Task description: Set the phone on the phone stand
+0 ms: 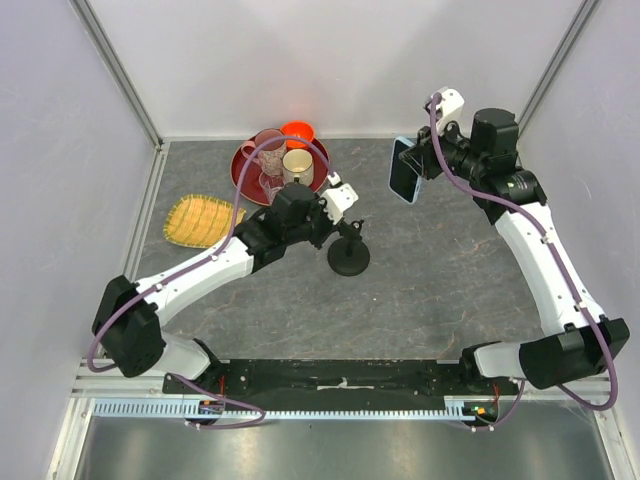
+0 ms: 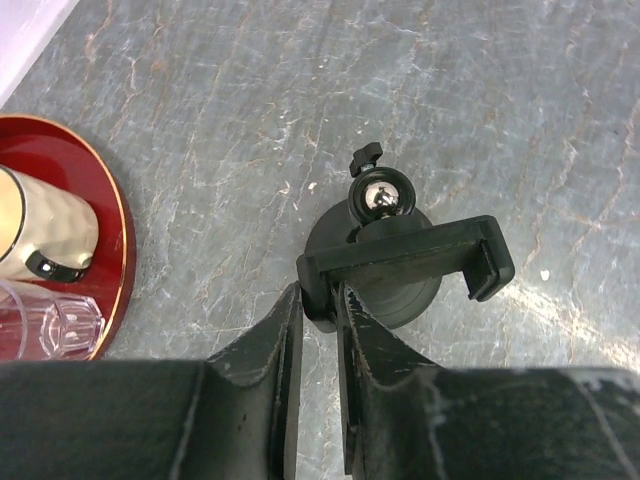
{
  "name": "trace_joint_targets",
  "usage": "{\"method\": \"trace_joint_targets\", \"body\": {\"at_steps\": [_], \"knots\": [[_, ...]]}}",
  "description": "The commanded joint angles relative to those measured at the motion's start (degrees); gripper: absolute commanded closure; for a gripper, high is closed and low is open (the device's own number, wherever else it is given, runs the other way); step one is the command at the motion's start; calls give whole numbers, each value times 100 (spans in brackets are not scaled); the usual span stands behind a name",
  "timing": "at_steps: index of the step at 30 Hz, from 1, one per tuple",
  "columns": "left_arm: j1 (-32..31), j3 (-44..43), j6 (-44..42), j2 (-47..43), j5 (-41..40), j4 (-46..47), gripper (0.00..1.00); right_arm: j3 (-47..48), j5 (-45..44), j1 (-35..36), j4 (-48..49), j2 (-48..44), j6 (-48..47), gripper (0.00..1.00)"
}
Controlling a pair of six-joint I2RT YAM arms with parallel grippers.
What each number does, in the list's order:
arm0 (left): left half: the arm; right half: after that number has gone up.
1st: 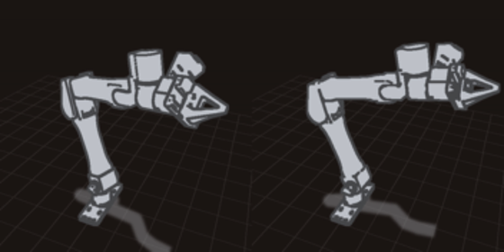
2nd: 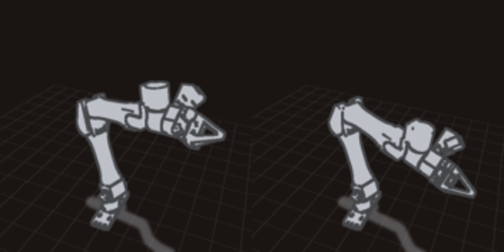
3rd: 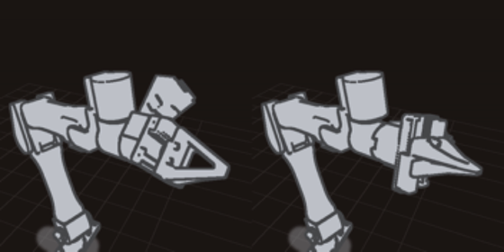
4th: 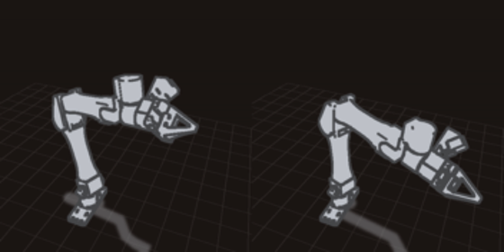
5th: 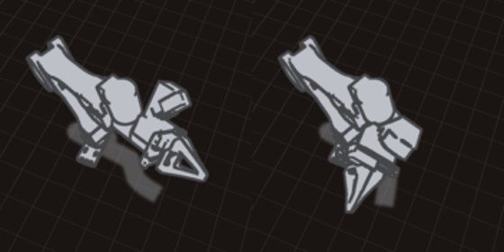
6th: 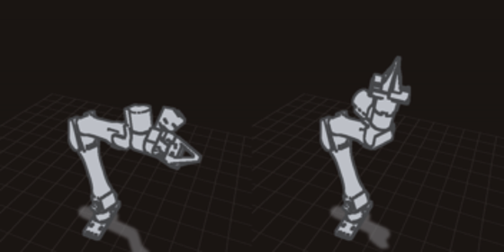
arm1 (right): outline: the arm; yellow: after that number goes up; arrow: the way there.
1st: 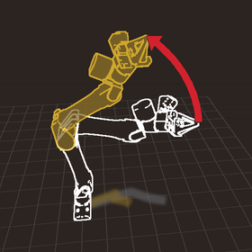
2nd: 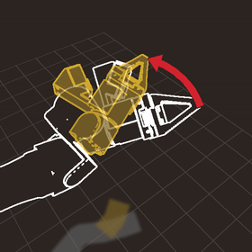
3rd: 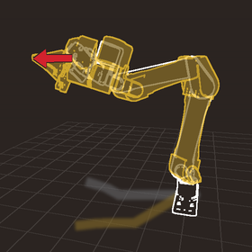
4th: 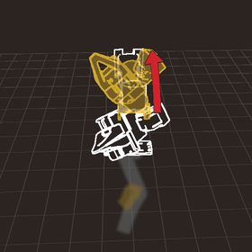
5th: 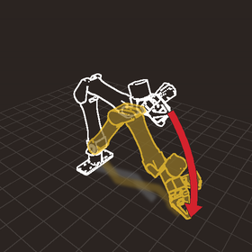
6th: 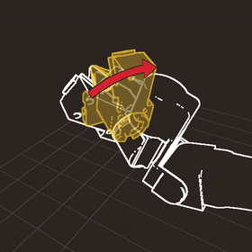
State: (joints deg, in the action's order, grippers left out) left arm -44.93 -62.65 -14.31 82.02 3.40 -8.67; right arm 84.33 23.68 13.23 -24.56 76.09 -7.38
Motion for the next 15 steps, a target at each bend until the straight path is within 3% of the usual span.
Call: {"method": "trace_joint_targets", "body": {"at_steps": [1,3,9,15], "knots": [[185,-19,-845,-336,1230,32,98,364,1733,-146,293,124,-308,100],[282,-89,-907,-309,1487,-144,98,373,2342,-146,276,186,-449,100],[441,165,-838,-432,1629,137,97,478,2528,-137,-600,2,-1168,100],[529,227,-521,-309,1567,268,77,496,1956,-119,-700,-235,-810,100]]}}
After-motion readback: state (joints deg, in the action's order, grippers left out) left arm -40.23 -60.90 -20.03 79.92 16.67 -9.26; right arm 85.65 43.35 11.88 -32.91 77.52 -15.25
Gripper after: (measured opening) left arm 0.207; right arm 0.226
